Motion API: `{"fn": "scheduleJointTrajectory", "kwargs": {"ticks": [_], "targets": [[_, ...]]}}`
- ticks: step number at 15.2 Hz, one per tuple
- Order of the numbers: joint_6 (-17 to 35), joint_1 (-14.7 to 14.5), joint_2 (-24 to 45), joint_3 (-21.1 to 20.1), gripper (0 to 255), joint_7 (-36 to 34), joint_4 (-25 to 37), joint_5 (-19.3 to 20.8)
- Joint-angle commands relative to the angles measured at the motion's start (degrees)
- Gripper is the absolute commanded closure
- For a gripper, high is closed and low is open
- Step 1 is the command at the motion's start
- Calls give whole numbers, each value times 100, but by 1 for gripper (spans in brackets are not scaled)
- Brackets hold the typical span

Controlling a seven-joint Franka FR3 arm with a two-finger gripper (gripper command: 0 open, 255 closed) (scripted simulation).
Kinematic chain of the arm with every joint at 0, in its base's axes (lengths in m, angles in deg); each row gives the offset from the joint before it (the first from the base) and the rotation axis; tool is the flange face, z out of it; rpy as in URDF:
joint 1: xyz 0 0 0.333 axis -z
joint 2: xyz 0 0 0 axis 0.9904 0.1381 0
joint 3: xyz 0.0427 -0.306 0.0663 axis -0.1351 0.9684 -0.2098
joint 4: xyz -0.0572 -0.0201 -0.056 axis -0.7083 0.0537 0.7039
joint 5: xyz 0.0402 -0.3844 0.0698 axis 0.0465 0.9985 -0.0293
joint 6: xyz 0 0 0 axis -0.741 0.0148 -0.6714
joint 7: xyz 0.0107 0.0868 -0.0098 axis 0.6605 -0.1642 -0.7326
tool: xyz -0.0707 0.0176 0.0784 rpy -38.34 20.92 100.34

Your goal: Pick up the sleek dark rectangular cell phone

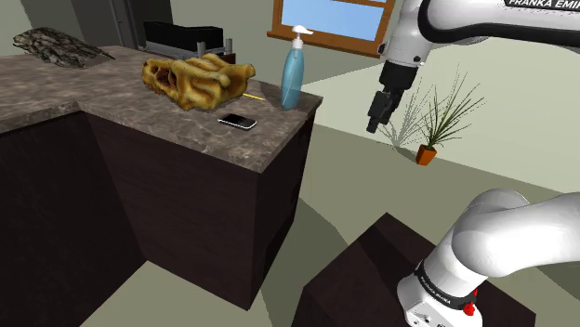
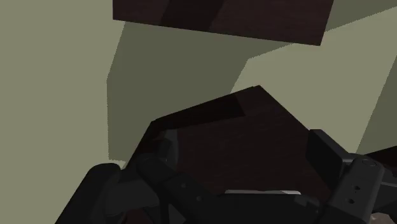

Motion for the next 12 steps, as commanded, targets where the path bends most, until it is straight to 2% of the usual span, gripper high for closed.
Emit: {"fn": "scheduleJointTrajectory", "kwargs": {"ticks": [1, 12], "targets": [[0, 0, 0, 0, 0, 0, 0, 0], [774, -287, 2167, -716, 0, -705, 1446, -242]]}}
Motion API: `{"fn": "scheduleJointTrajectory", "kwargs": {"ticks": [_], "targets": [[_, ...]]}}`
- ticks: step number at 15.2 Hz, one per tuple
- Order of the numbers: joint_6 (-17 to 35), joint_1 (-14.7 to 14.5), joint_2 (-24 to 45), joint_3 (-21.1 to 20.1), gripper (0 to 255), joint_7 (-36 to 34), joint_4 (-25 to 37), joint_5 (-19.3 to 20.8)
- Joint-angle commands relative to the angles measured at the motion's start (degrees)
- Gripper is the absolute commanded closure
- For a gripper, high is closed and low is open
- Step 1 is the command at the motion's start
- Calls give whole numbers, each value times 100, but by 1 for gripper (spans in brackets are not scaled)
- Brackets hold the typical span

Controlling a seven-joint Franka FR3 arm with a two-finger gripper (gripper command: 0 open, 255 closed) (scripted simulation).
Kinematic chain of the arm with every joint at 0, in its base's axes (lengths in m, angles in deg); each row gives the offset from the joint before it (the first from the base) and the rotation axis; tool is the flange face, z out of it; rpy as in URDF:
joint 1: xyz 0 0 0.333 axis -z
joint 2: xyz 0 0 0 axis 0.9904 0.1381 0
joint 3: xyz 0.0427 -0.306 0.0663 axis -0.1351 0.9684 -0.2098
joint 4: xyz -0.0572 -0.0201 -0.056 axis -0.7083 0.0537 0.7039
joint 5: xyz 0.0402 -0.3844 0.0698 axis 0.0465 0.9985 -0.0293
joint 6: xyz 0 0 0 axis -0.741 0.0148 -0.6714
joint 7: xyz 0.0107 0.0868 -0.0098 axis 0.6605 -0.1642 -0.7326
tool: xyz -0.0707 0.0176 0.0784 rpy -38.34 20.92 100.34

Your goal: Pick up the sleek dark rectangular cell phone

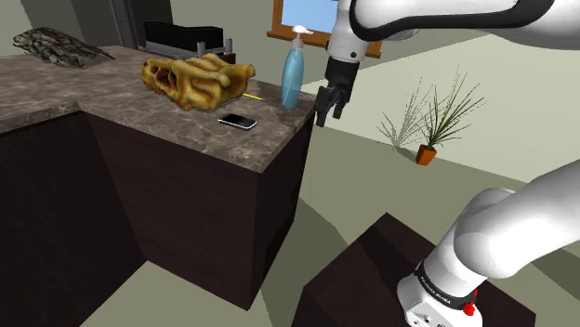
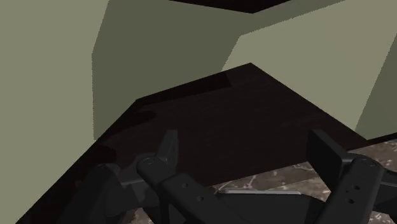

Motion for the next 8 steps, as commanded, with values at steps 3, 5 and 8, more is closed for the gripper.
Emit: {"fn": "scheduleJointTrajectory", "kwargs": {"ticks": [3, 5, 8], "targets": [[121, -77, 839, -227, 0, -260, 737, 35], [152, -120, 1260, -334, 0, -397, 1131, 83], [148, -198, 1908, -481, 0, -608, 1785, 191]]}}
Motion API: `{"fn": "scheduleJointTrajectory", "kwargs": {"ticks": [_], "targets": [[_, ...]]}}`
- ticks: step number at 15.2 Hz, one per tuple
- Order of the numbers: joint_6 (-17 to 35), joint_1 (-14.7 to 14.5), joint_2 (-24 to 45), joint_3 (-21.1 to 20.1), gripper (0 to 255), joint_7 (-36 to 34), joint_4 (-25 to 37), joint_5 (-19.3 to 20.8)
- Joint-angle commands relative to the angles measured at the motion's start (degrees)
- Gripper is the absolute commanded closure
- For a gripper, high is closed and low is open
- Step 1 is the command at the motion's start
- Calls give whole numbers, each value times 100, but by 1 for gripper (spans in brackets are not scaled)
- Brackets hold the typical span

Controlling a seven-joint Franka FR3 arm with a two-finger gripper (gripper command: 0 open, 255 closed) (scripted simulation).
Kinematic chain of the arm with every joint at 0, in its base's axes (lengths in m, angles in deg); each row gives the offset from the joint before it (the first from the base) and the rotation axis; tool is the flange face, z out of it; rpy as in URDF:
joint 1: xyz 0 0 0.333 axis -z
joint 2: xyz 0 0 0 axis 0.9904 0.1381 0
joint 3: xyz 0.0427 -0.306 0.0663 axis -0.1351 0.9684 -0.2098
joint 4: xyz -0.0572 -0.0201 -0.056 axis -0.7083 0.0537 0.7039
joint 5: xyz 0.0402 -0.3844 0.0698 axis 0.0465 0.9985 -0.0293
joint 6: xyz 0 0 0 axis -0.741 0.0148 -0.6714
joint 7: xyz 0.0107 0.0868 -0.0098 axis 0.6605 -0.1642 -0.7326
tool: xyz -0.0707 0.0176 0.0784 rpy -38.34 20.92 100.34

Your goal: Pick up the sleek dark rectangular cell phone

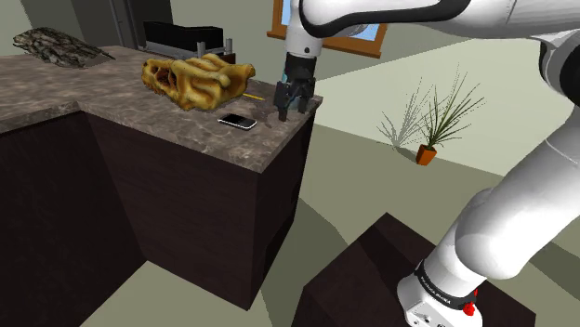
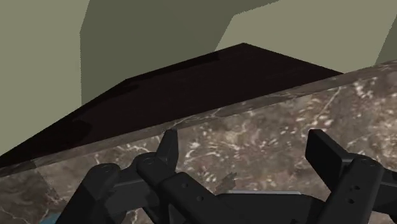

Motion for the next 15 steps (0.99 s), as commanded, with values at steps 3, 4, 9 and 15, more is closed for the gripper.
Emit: {"fn": "scheduleJointTrajectory", "kwargs": {"ticks": [3, 4, 9, 15], "targets": [[-68, -137, 935, -184, 0, -301, 1000, 188], [-108, -180, 1169, -220, 0, -370, 1270, 245], [-432, -446, 2345, -337, 0, -662, 2744, 548], [50, -428, 2300, -324, 0, -659, 2218, 538]]}}
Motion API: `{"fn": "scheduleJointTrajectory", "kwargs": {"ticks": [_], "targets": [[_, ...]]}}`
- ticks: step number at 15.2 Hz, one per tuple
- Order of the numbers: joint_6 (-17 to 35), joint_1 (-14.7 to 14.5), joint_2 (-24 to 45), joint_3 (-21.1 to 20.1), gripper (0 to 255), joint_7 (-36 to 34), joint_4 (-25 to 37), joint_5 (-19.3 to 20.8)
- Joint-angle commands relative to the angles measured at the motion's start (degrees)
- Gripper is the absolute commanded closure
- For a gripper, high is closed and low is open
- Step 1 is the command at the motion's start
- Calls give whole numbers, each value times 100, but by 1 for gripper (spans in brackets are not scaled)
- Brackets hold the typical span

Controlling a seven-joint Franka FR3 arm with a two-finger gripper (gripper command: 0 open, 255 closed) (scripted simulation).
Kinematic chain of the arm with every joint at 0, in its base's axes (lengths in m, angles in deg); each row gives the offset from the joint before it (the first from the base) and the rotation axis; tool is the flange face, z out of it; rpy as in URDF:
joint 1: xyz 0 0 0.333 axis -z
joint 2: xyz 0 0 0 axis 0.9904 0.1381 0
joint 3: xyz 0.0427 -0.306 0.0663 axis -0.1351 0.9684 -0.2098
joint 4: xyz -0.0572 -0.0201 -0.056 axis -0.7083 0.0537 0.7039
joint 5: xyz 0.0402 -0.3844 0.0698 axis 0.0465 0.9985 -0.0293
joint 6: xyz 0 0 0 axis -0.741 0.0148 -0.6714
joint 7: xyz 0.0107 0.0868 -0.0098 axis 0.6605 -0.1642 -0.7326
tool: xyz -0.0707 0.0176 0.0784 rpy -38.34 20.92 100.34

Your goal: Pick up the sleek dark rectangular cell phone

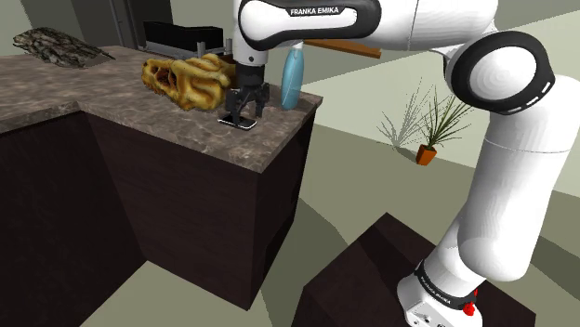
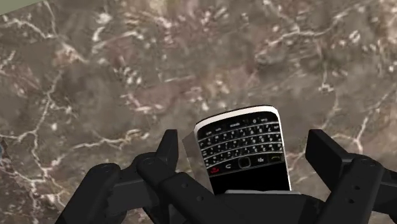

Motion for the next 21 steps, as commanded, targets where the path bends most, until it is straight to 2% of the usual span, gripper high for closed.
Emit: {"fn": "scheduleJointTrajectory", "kwargs": {"ticks": [1, 3, 4, 13, 21], "targets": [[148, 0, 9, 1, 0, -6, -135, 3], [192, 2, 9, 1, 0, -6, -180, 4], [188, 3, -3, 1, 255, -5, -187, 1], [192, 2, 9, 1, 255, -6, -179, 4], [-448, -27, 61, -8, 255, -8, 512, 13]]}}
